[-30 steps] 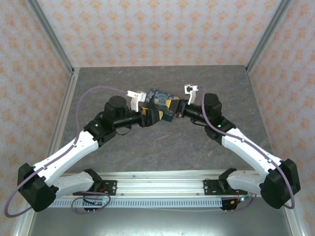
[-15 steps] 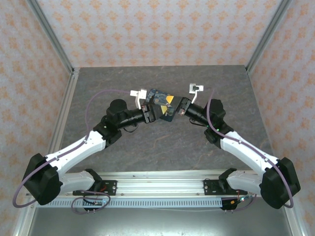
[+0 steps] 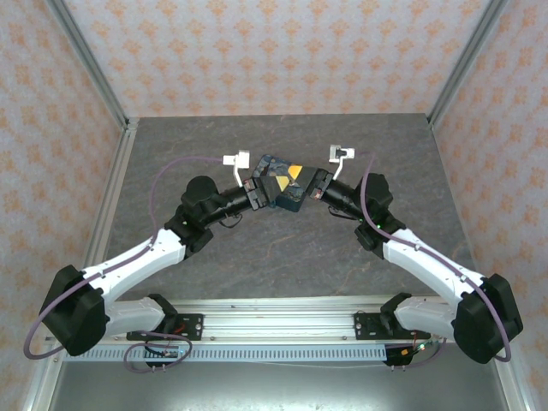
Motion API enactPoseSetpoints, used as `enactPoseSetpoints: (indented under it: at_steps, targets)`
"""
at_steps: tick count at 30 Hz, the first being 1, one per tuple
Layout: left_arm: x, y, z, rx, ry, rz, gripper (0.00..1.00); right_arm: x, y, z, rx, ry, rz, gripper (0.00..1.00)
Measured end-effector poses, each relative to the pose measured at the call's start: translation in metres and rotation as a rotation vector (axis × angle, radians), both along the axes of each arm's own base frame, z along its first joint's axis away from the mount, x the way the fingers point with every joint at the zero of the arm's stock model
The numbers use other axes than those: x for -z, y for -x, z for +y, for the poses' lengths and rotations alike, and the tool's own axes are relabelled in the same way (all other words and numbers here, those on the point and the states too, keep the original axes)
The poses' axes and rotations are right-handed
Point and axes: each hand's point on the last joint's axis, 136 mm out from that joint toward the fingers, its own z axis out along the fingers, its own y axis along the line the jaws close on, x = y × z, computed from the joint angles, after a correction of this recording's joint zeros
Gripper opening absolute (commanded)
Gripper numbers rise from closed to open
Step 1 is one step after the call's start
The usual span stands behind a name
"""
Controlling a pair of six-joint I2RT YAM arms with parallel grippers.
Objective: Unlock the padlock with the key
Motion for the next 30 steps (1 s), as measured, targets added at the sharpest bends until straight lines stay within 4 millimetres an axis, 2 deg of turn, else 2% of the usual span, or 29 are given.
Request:
enactPoseSetpoints:
  at_steps: [5, 9, 11, 17, 20, 21, 24, 25, 27, 30]
  targets:
    - [0.009, 0.0, -0.008, 0.016, -0.009, 0.019, 0.4, 0.0, 0.002, 0.003, -0.009, 0.0, 0.0, 0.0]
    - [0.015, -0.003, -0.01, 0.017, -0.013, 0.04, 0.34, 0.0, 0.003, 0.003, -0.01, 0.0, 0.0, 0.0]
    - [0.014, -0.003, -0.01, 0.017, -0.009, 0.038, 0.28, 0.0, 0.002, 0.003, -0.007, 0.0, 0.001, 0.0]
    - [0.009, -0.001, -0.011, 0.026, 0.0, 0.021, 0.0, 0.003, 0.0, 0.002, 0.01, 0.005, 0.013, 0.0]
    - [0.009, 0.0, -0.011, 0.026, -0.003, 0.02, 0.0, 0.003, -0.001, 0.001, 0.014, 0.006, 0.016, 0.0]
    - [0.009, 0.001, -0.01, 0.024, -0.006, 0.017, 0.0, 0.003, -0.001, 0.001, 0.014, 0.006, 0.017, 0.06]
    - [0.013, 0.004, -0.007, 0.02, -0.045, 0.012, 0.0, 0.008, 0.001, 0.002, 0.016, 0.03, 0.041, 0.44]
    - [0.015, 0.006, -0.005, 0.018, -0.065, 0.007, 0.0, 0.01, 0.0, 0.0, 0.026, 0.051, 0.057, 0.52]
    - [0.015, 0.01, -0.001, 0.013, -0.096, -0.007, 0.0, 0.008, 0.0, -0.005, 0.043, 0.092, 0.08, 0.58]
    - [0.009, 0.015, 0.01, -0.002, -0.125, -0.038, 0.0, -0.009, 0.001, -0.011, 0.047, 0.144, 0.073, 0.6]
